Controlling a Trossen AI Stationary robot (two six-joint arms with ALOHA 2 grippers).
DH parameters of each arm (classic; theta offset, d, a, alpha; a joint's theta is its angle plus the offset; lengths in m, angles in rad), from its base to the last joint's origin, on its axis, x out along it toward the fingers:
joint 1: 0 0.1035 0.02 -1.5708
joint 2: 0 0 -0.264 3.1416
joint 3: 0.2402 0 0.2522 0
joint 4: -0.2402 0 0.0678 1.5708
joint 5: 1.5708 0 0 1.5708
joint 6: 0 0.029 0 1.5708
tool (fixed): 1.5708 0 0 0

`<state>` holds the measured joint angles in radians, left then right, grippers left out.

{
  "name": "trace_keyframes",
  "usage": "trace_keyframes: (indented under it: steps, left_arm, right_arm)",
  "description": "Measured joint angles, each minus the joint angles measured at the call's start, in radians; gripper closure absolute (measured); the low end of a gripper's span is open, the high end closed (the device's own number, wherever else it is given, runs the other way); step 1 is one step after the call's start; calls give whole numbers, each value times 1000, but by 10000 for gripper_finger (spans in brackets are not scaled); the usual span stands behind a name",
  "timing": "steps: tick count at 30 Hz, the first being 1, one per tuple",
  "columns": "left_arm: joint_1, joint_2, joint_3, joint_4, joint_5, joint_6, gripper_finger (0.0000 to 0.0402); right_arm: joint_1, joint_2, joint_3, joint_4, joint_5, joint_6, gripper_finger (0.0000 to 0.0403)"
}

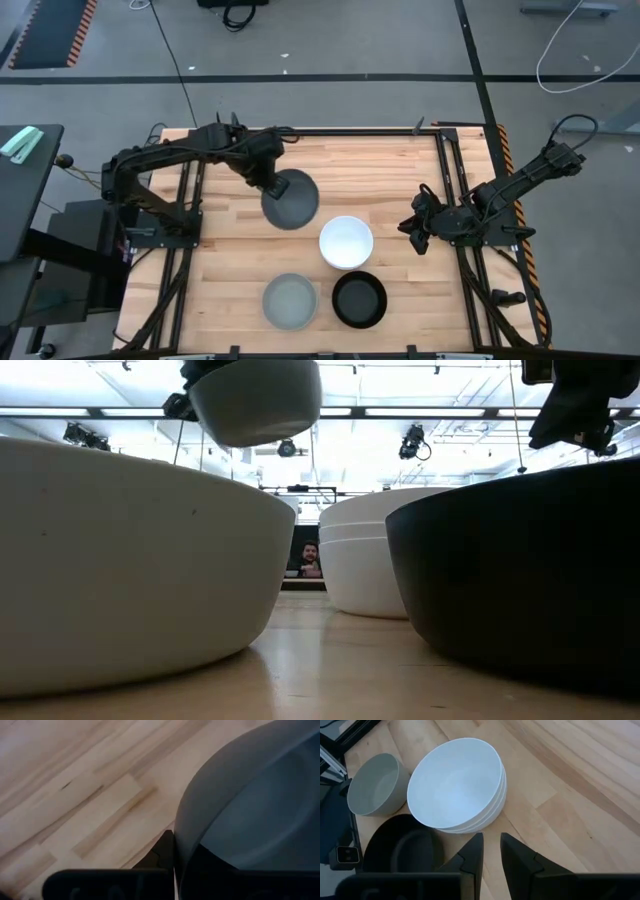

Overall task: Nest bowls inside each other
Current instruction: Stack the dark gray bowl on top of the white bowl

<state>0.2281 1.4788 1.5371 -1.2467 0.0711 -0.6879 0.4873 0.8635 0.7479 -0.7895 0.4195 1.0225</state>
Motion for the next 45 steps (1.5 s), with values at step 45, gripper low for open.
trace_keyframes:
  steps: [45]
  left_arm:
    - [-129, 330, 154, 242, 122, 27, 393]
  right_arm:
    - [0, -14, -6, -46, 3, 30, 334]
